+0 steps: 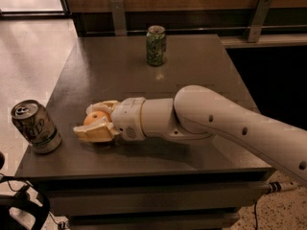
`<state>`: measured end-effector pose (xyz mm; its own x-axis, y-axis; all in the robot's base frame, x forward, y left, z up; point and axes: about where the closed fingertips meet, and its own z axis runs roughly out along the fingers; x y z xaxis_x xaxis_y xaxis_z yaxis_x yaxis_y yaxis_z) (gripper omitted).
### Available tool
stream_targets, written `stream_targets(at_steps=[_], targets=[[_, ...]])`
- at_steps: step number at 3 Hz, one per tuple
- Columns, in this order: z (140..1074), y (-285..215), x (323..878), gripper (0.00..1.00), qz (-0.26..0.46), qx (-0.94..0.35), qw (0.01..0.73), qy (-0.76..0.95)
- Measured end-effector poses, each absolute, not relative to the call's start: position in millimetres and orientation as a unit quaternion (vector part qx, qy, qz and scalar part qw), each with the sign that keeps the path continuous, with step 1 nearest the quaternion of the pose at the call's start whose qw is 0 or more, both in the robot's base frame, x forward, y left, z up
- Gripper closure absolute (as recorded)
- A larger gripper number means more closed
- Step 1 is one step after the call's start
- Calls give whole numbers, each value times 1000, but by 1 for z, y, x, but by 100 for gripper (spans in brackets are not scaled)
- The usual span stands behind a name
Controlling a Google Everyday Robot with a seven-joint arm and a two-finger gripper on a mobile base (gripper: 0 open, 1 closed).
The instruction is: Move orange near 7up can
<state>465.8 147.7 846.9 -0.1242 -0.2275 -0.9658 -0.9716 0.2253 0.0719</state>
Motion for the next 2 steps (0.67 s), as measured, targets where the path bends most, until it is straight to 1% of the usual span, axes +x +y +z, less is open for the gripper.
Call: stream_targets(at_steps=[2], targets=[[848, 150, 464, 12, 403, -477, 461, 631]])
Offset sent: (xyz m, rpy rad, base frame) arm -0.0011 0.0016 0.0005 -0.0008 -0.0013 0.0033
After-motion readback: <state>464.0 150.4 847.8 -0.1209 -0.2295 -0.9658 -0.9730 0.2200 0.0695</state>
